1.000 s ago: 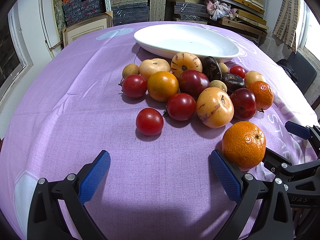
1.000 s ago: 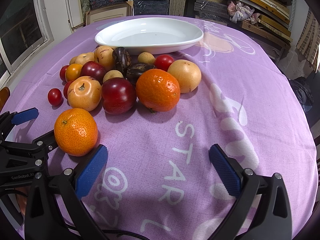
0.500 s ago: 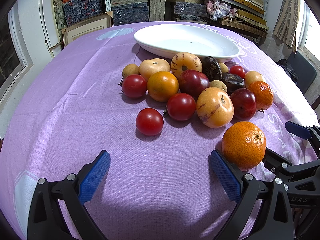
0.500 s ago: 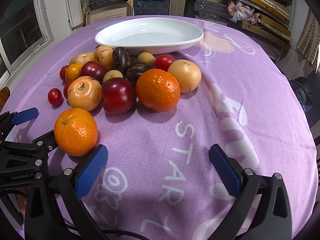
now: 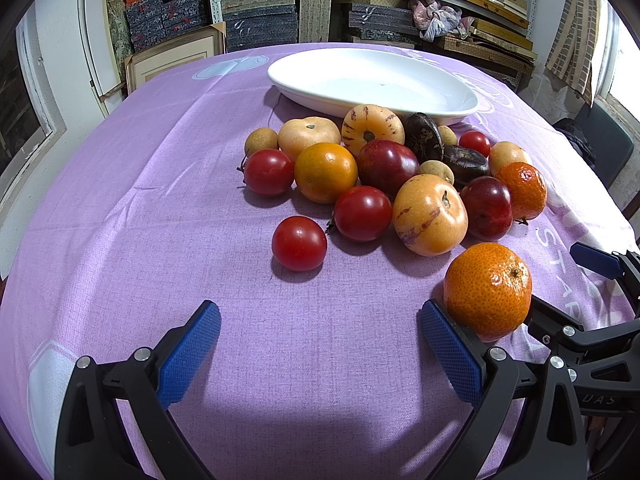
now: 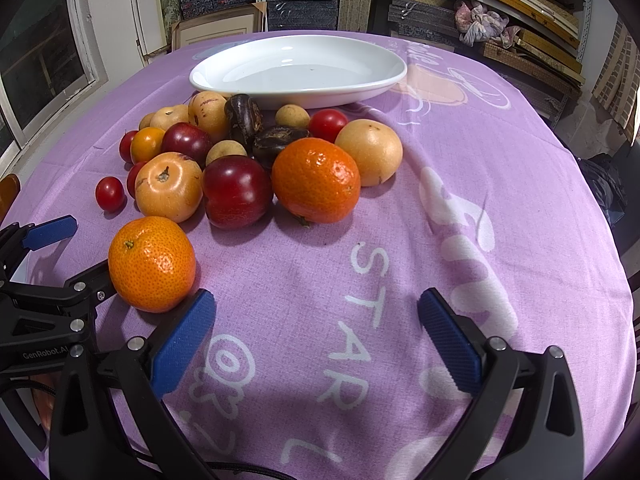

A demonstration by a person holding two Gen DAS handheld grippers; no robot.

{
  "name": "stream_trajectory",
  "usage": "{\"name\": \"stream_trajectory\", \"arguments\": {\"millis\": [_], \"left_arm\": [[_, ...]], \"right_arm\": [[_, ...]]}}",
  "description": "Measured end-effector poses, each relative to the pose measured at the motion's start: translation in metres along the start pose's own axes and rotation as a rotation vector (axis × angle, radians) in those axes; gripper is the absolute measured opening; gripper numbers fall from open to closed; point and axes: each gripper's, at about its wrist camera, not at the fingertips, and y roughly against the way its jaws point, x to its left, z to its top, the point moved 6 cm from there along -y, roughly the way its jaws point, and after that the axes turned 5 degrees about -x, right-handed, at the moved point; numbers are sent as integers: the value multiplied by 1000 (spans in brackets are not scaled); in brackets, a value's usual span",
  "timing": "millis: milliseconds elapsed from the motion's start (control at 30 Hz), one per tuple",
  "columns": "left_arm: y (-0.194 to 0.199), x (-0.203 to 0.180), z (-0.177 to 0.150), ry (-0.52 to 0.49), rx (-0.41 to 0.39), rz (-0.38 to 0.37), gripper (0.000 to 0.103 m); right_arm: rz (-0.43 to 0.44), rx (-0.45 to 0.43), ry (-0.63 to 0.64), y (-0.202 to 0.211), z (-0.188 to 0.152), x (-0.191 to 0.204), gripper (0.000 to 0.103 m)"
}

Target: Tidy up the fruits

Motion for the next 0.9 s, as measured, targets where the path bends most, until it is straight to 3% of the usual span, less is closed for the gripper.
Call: {"name": "stream_trajectory", "arguments": {"millis": [467, 900], "left_arm": [[0, 0, 0, 1, 0, 0, 100], [2, 0, -2, -58, 0, -51, 100]], "right_arm": [[16, 0, 22, 2, 0, 0, 99], [247, 4, 294, 10, -7, -12, 99]]}}
